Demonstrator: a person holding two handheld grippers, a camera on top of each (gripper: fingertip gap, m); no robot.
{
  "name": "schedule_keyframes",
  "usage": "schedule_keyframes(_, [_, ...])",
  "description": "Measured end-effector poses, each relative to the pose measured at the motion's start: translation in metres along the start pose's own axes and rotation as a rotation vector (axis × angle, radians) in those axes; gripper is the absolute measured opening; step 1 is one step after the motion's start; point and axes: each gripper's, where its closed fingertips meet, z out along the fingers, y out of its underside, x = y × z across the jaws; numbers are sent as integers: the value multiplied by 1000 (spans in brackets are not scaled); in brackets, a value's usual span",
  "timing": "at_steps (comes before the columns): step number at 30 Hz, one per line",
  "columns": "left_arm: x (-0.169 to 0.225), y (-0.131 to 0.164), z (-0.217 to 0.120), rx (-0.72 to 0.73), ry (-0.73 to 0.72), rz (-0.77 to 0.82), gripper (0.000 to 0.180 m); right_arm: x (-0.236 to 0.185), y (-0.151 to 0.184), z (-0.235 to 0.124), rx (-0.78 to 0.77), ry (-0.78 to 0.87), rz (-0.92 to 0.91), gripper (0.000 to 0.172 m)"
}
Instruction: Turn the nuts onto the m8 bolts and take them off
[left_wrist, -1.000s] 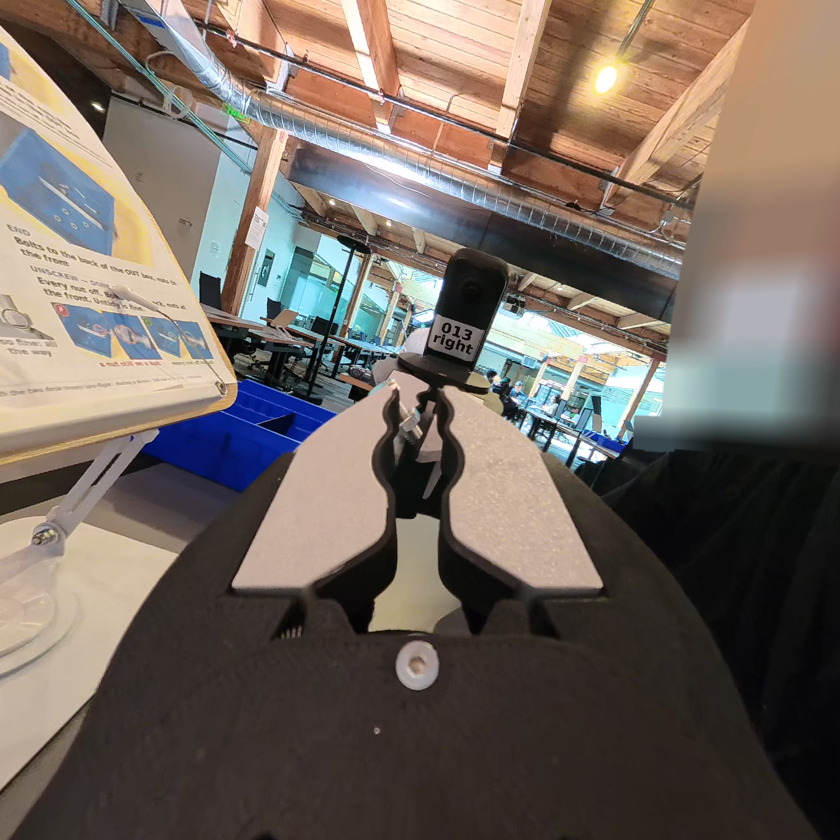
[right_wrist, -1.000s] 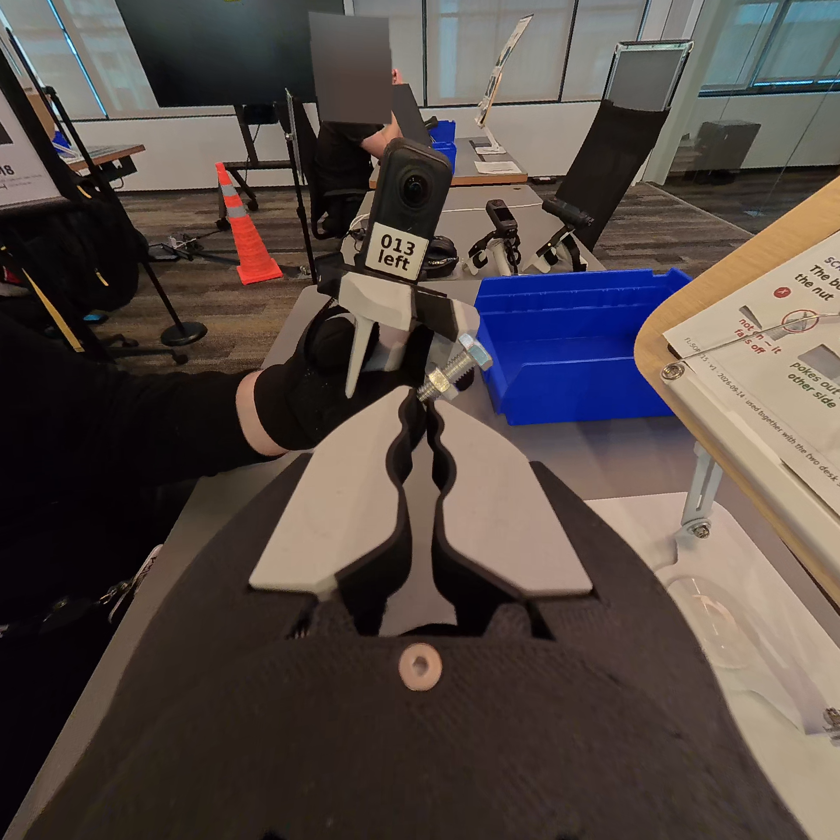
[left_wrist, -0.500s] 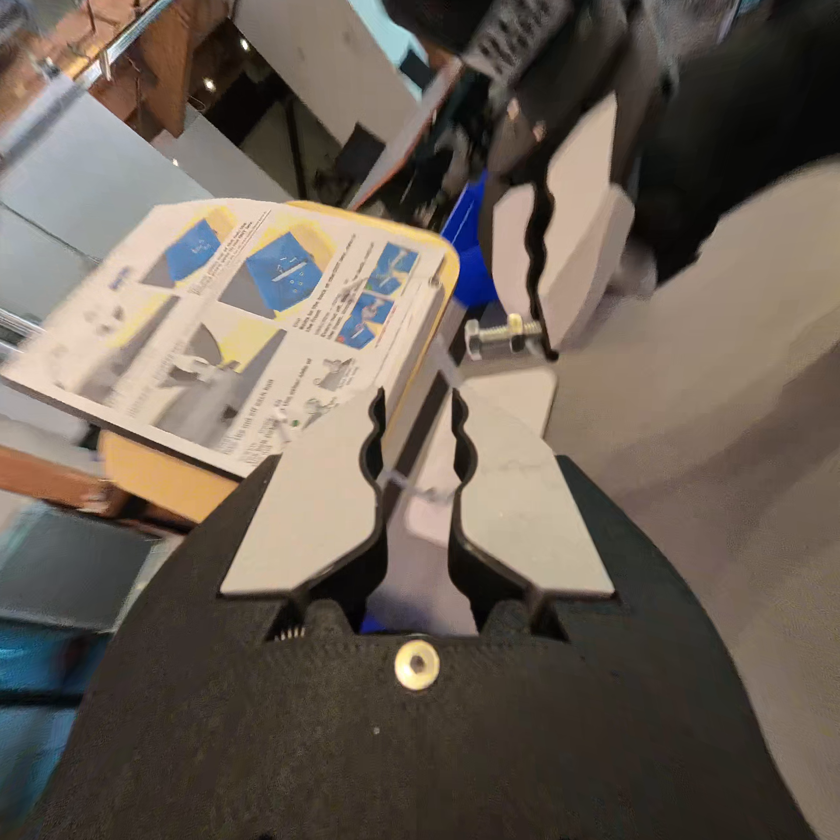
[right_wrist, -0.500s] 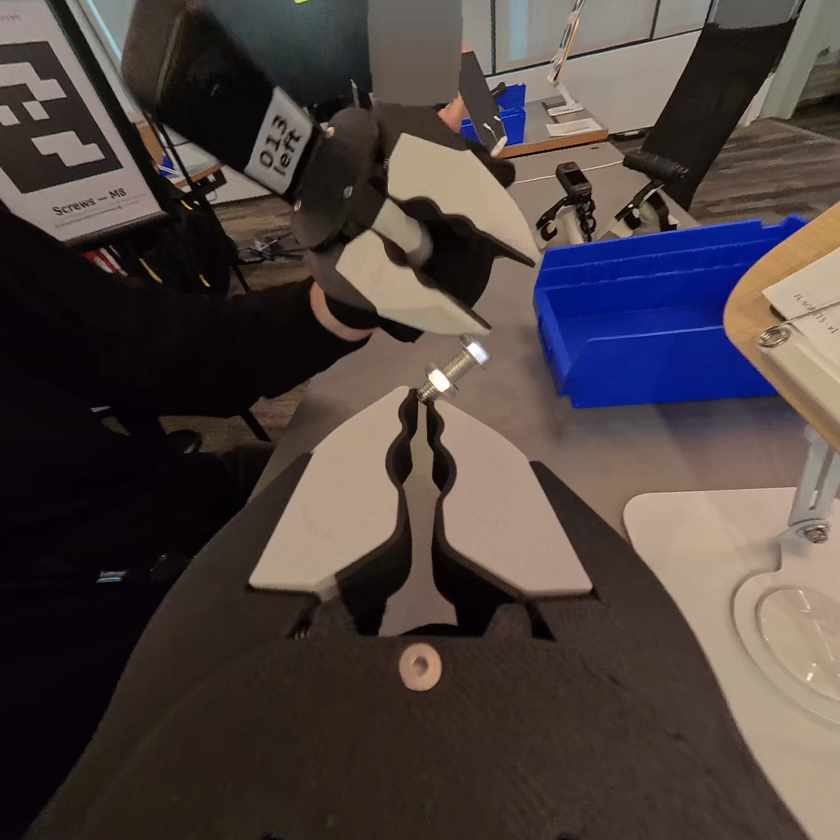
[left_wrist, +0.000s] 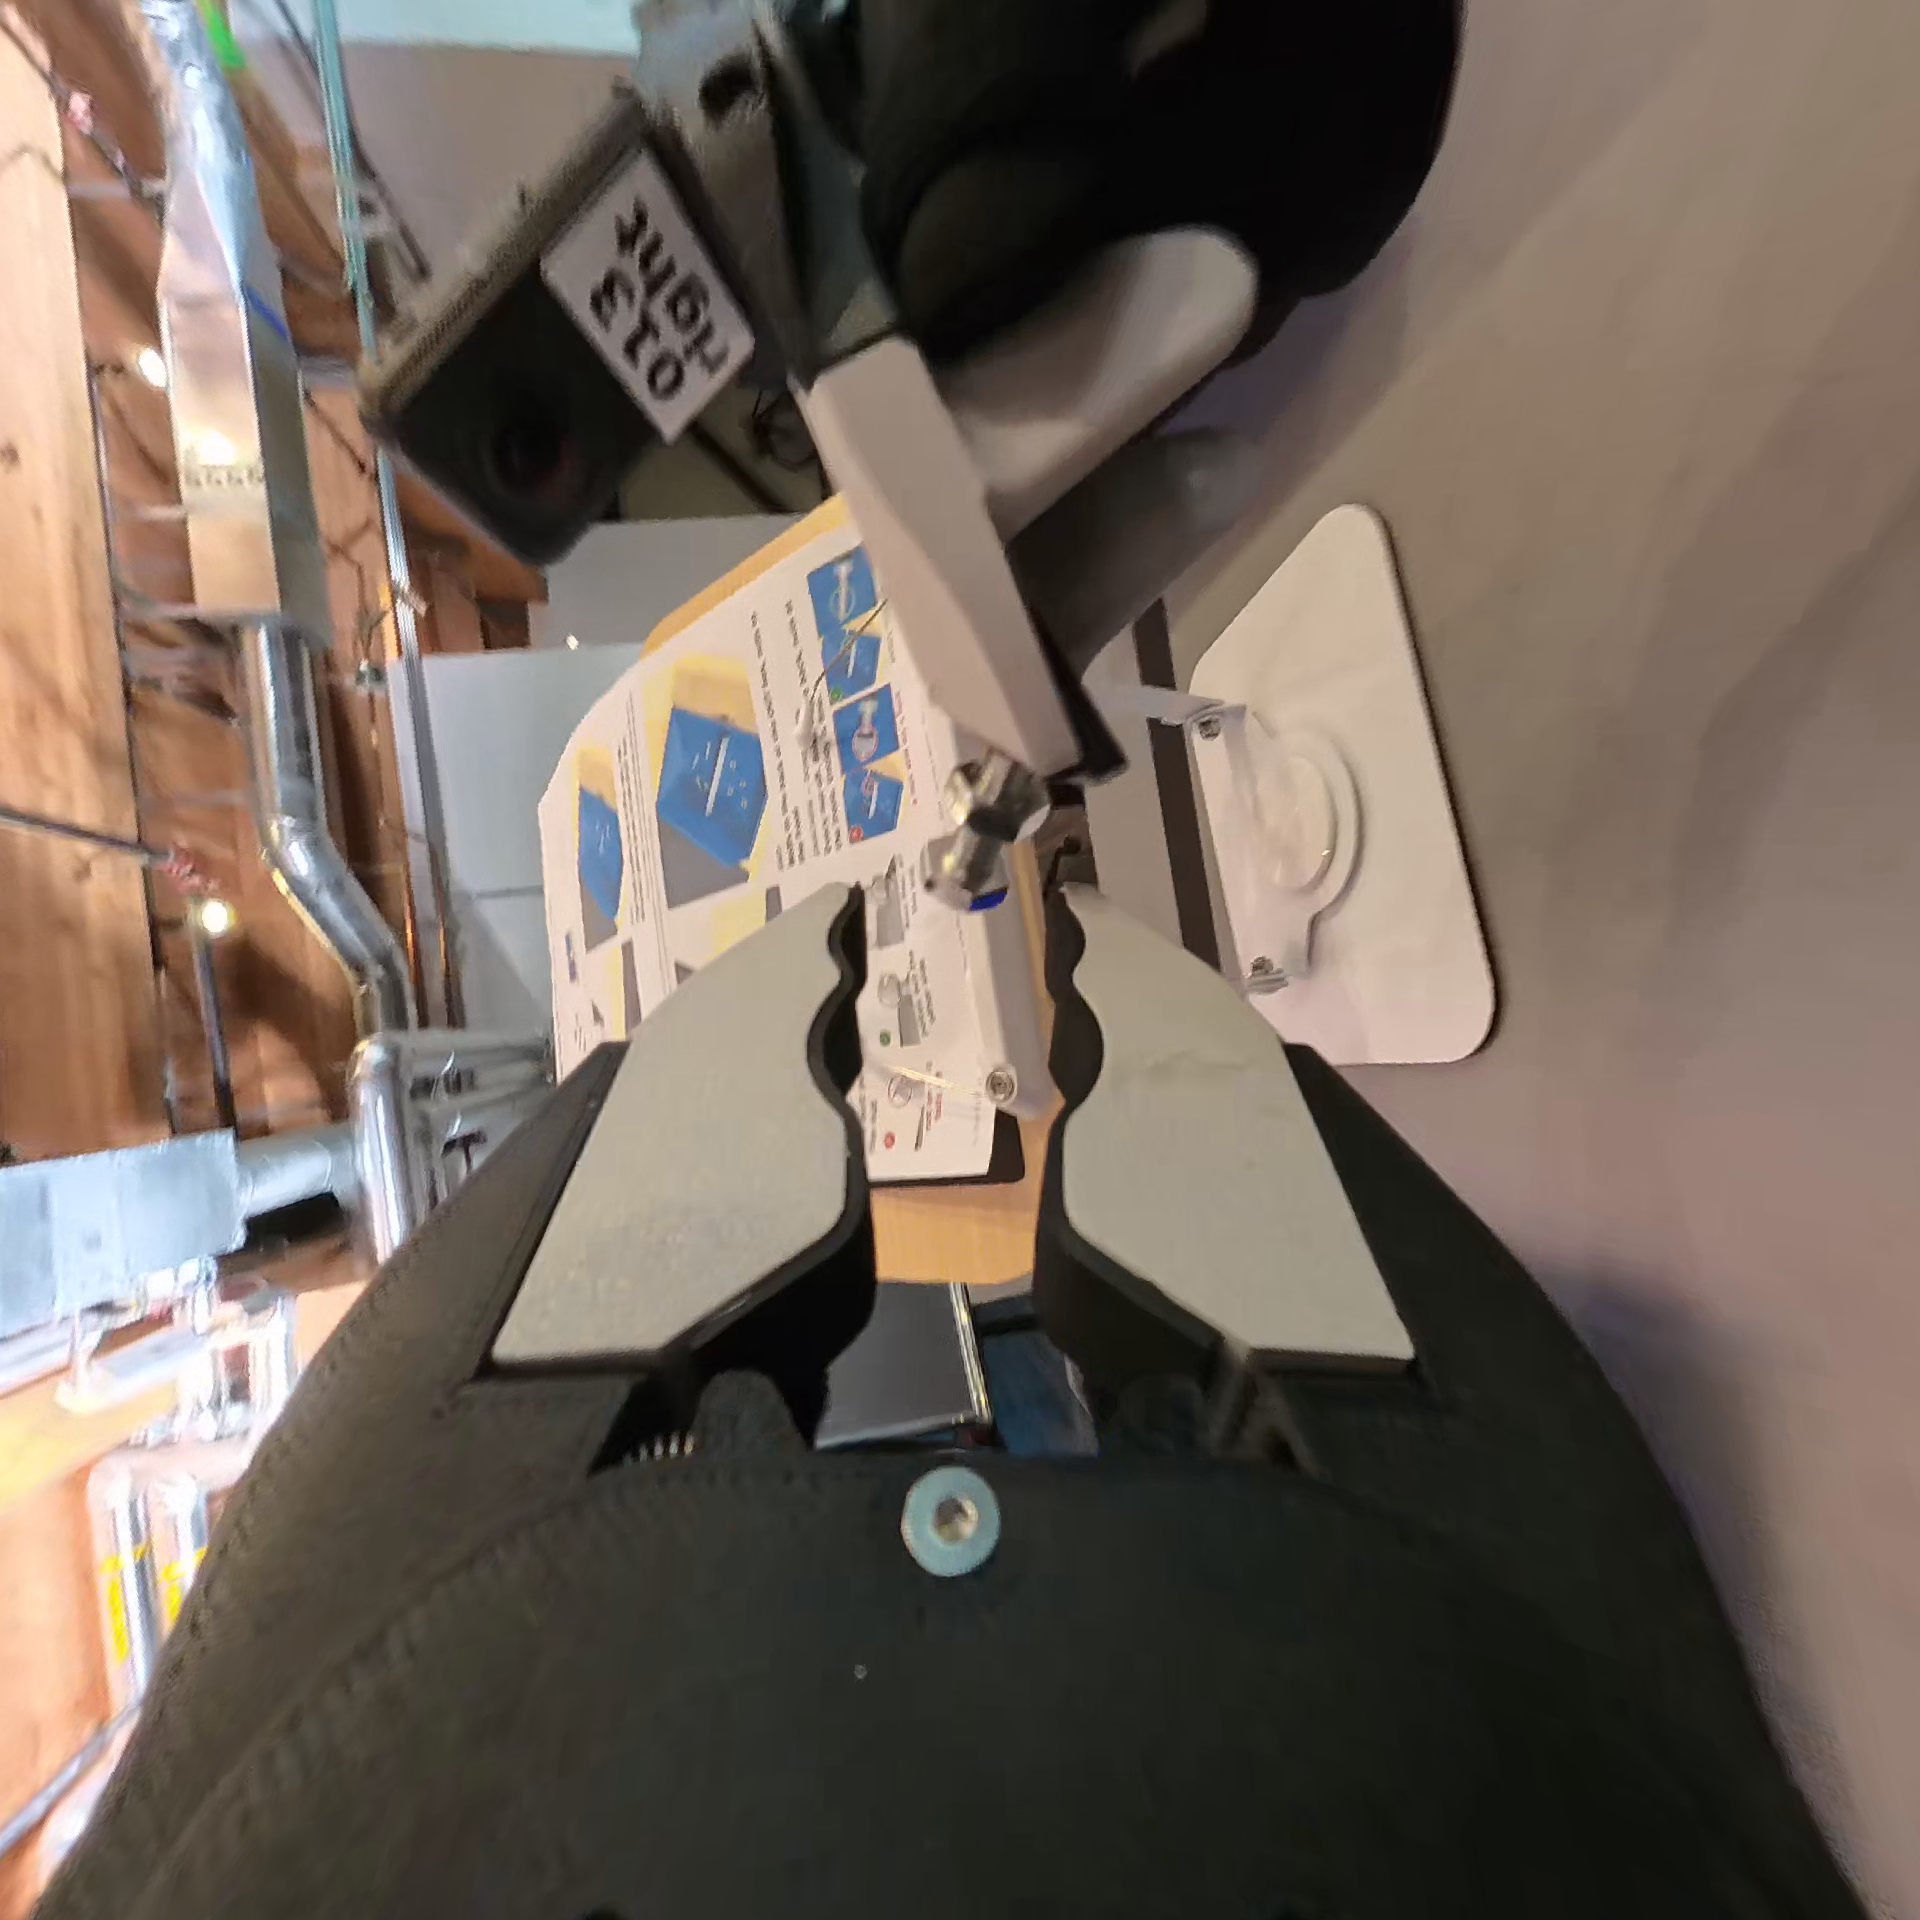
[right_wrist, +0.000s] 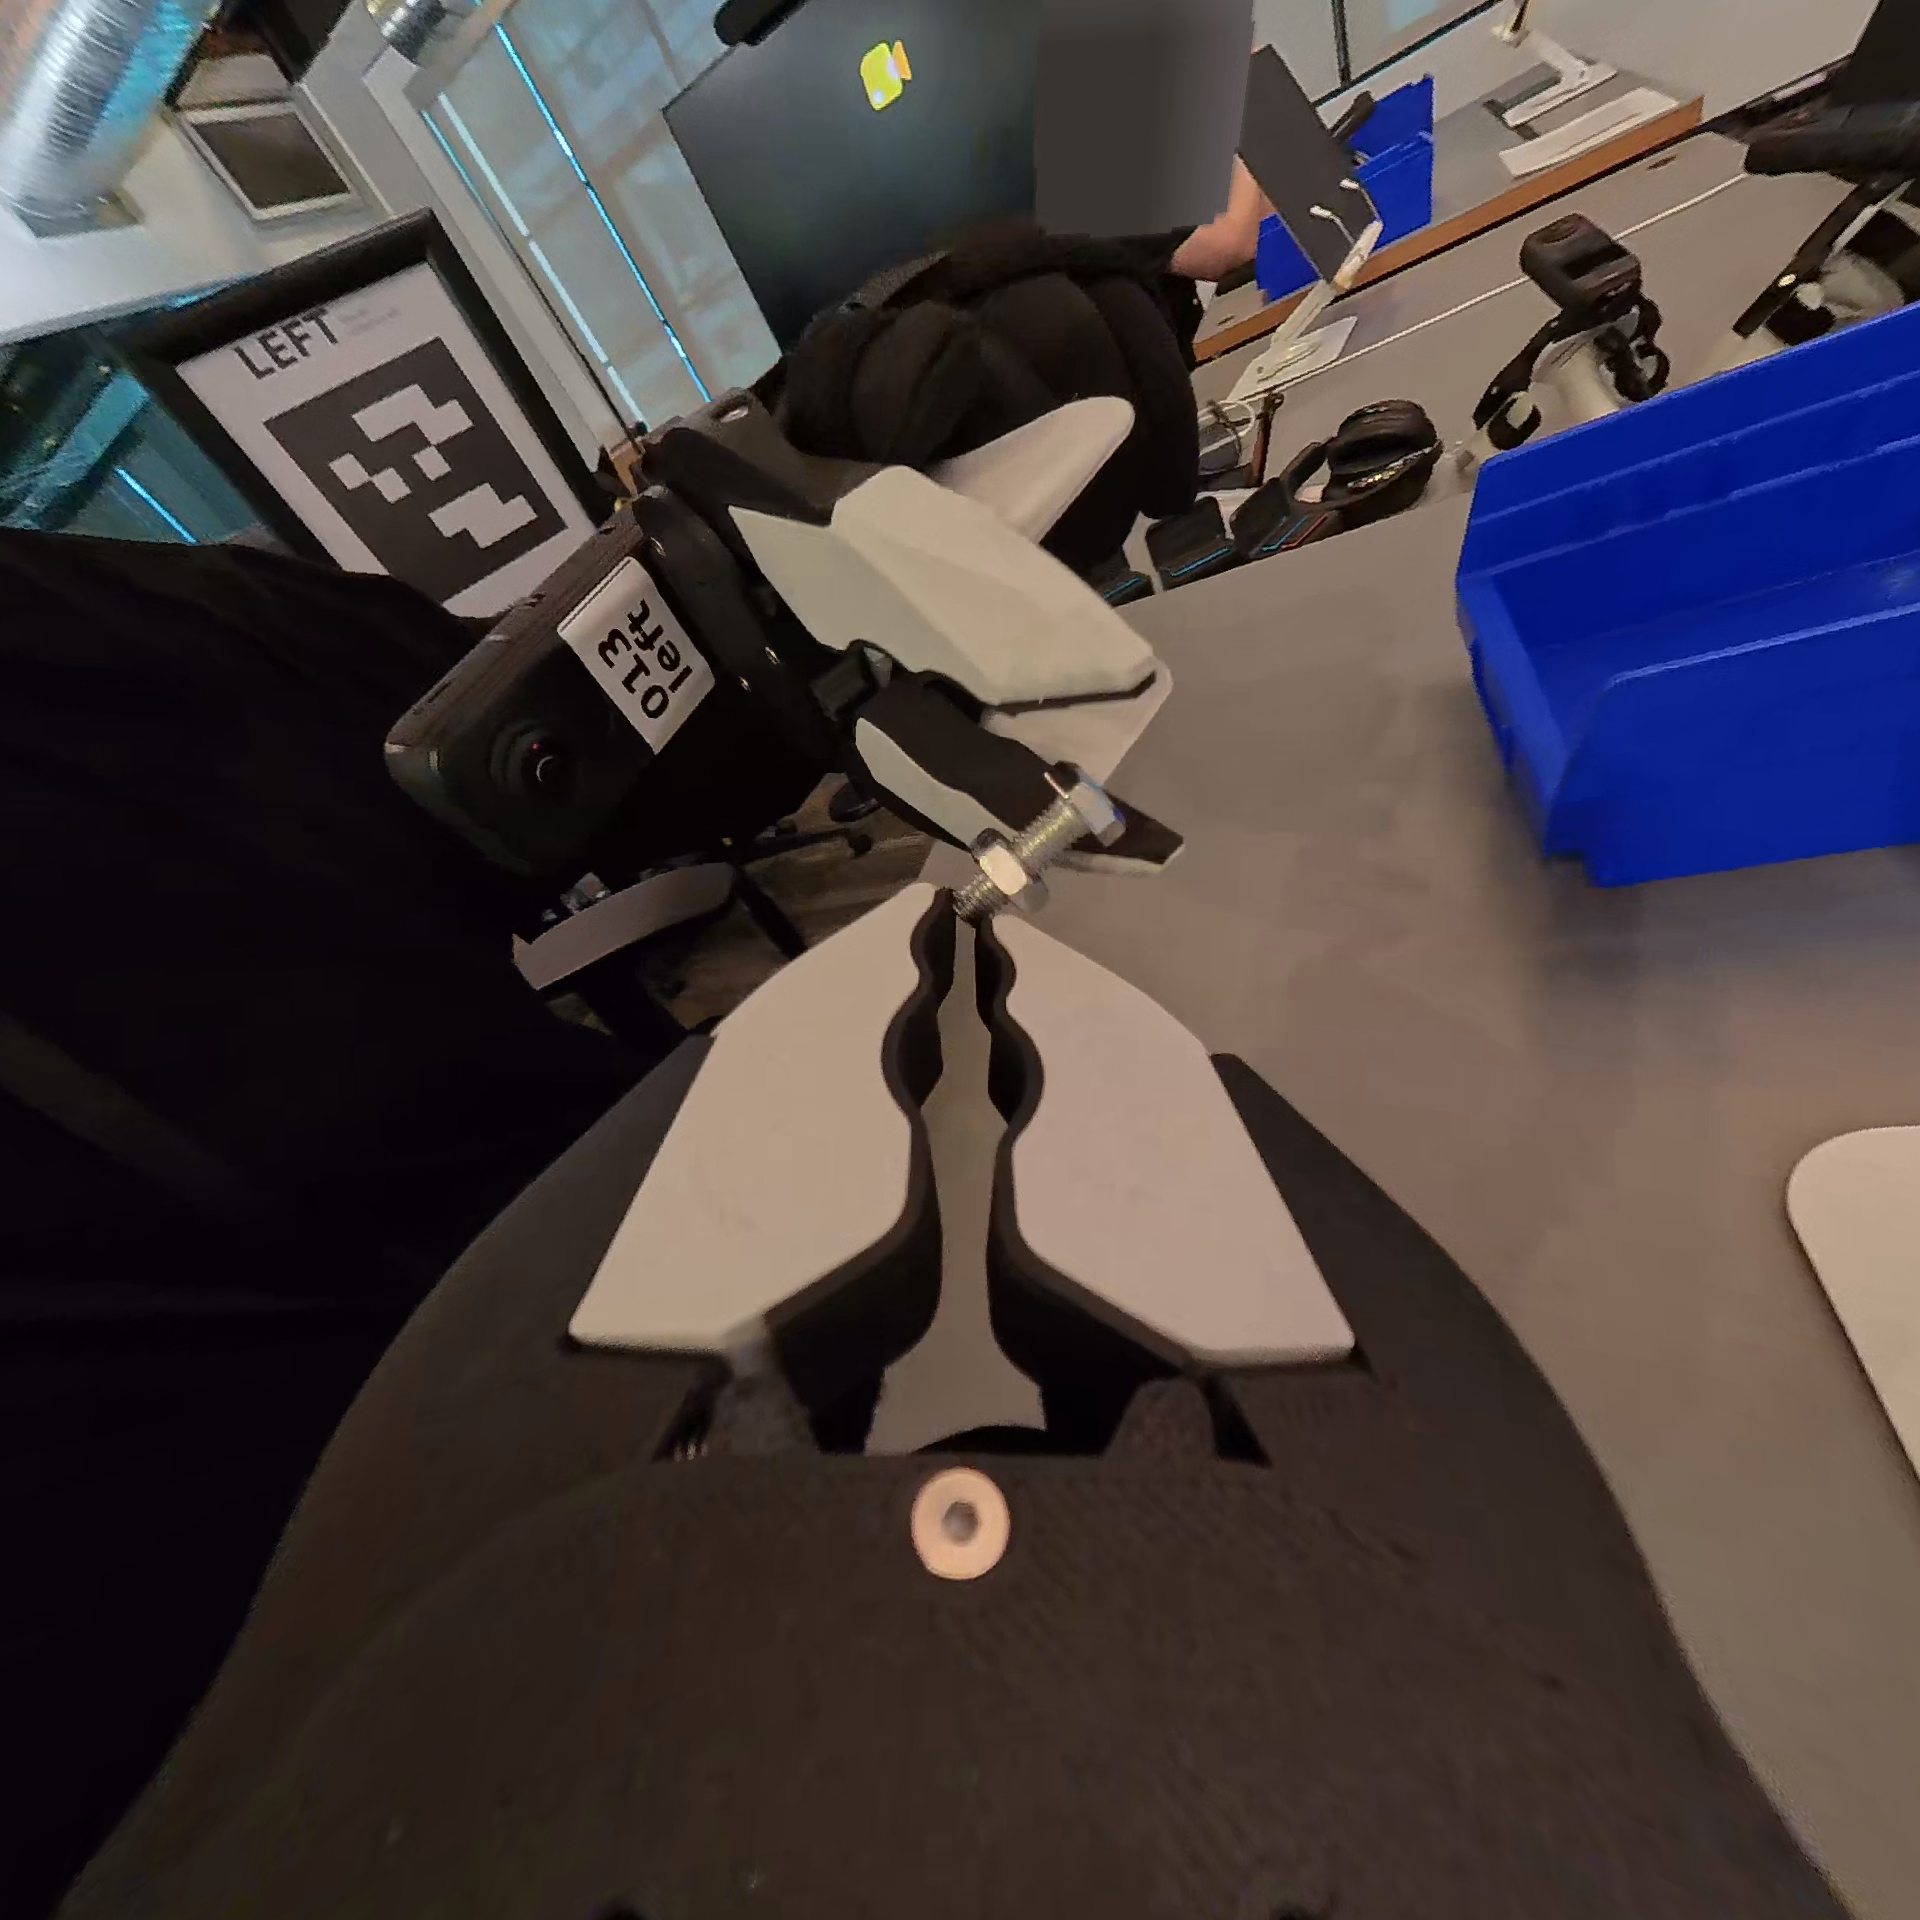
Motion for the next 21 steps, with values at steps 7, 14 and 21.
schedule_keyframes(7, [4, -16, -3, 43, 32, 67, 23, -11, 6, 4, -27, -93, 53, 4])
schedule_keyframes(14, [11, -21, -4, 53, 82, 59, 15, -16, 11, 4, -53, -144, 81, 3])
schedule_keyframes(21, [12, -11, 3, 37, 141, -277, 15, -3, 1, -5, -19, -31, 34, 29])
